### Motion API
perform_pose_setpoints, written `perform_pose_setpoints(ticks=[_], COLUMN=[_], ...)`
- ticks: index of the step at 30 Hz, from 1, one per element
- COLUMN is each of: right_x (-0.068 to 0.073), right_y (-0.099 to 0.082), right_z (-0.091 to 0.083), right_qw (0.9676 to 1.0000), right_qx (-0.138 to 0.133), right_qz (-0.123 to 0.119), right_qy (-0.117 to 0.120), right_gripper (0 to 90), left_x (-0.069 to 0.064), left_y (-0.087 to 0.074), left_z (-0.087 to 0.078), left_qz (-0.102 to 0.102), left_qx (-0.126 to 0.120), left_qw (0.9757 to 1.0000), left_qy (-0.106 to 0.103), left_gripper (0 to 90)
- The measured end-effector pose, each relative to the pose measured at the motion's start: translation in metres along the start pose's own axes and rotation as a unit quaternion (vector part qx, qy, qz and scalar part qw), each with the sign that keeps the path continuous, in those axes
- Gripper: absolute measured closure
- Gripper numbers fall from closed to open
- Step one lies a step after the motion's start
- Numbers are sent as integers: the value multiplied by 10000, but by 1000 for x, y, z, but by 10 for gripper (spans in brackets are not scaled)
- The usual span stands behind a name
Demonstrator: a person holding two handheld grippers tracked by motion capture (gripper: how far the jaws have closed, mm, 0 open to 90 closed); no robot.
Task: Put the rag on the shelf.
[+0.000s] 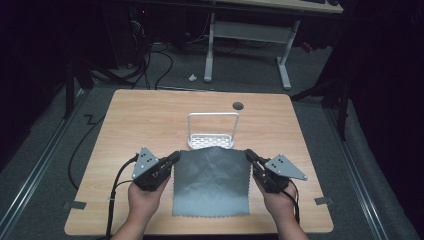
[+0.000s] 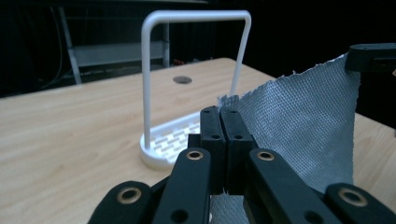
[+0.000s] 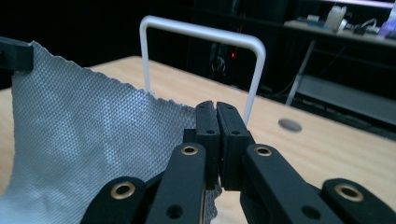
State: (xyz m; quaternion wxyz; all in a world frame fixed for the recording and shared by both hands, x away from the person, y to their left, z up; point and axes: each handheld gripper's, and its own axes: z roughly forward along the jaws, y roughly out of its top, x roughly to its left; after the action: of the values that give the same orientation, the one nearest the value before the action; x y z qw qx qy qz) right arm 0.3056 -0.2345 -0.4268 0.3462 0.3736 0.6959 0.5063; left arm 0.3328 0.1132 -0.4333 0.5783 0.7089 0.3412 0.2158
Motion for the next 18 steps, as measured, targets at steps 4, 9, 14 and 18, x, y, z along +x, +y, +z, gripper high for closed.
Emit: perform_pose_setpoints(ticks=[4, 9, 14, 18], right_x=[-4, -9, -18, -22], right_y=[15, 33, 47, 52], right_z=[-1, -2, -4, -3], right_qw=[9998, 9992, 9984, 9981], right_qx=[-189, -389, -540, -564], right_qz=[-20, -53, 22, -61], right_qy=[-23, -69, -158, -220], right_gripper=[892, 893, 896, 898], left_x=[1, 3, 7, 12], left_y=[15, 33, 46, 55], left_z=[-1, -3, -4, 1], left_qz=[75, 181, 276, 388], left_qx=[-183, -384, -490, -455], left_qw=[9998, 9991, 9983, 9980], left_qy=[30, 84, 163, 205], left_gripper=[891, 892, 894, 895])
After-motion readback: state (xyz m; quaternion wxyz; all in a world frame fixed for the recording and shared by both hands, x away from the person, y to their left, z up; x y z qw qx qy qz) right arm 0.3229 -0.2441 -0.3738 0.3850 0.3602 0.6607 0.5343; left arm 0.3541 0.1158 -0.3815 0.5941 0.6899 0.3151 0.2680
